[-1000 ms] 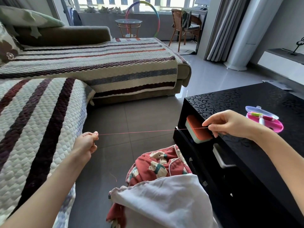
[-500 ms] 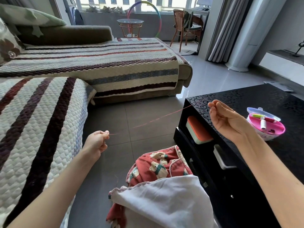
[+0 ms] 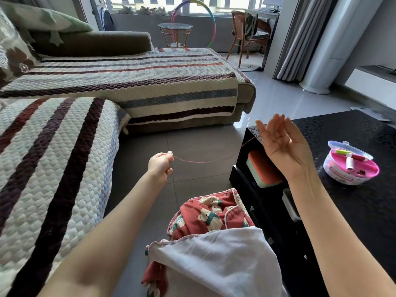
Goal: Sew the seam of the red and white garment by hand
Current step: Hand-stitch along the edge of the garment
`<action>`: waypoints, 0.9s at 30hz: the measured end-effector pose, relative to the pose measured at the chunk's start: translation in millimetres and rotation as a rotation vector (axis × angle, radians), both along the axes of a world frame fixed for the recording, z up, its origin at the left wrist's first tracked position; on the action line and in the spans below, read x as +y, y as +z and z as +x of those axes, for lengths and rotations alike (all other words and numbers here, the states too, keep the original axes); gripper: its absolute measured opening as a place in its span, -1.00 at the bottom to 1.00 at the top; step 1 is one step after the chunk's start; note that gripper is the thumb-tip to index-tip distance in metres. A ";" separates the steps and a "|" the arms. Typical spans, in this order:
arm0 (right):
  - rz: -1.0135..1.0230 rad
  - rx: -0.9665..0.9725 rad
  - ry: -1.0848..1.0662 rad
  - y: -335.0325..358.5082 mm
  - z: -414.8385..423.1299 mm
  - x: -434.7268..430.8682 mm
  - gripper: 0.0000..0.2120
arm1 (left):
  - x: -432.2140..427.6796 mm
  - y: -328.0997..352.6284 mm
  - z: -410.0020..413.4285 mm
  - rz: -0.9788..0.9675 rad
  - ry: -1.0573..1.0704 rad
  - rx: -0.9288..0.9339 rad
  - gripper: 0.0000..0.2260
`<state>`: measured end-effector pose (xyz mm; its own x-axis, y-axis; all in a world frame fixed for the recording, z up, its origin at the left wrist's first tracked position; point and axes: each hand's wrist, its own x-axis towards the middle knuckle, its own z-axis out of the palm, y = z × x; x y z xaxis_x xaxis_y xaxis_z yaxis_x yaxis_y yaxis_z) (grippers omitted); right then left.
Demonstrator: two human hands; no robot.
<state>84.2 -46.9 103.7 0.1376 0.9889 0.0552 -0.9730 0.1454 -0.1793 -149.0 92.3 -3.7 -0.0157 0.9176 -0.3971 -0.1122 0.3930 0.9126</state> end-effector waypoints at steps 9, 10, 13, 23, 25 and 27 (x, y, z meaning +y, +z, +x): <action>-0.179 -0.421 0.043 1.7 -24.2 5.6 -0.85 | -8.5 3.6 -15.5 0.229 -0.620 0.357 -0.31; -0.194 -0.567 0.035 -1.0 -30.0 3.0 -0.82 | -8.7 0.7 -26.0 0.269 -0.567 0.455 -0.35; -0.185 -1.059 0.116 -18.6 -55.0 -10.8 -0.82 | -18.1 -14.8 -64.1 0.333 -0.403 0.685 -0.63; -0.013 -2.308 0.361 -112.2 -149.3 -30.1 -0.82 | -125.7 -53.7 -133.3 0.100 -0.785 0.252 -0.60; 0.052 -2.404 0.415 -119.3 -160.4 -31.5 -0.69 | -134.6 -61.8 -136.5 0.068 -0.775 0.199 -0.63; 0.109 -2.488 0.403 -125.0 -167.1 -32.1 -0.71 | -140.8 -67.9 -136.0 0.052 -0.727 0.202 -0.75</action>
<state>-82.9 -79.1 -21.3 -0.3108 0.9247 -0.2196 0.8647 0.1792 -0.4693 -284.9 -48.5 -71.6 0.5326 0.7423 -0.4065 0.3298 0.2603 0.9075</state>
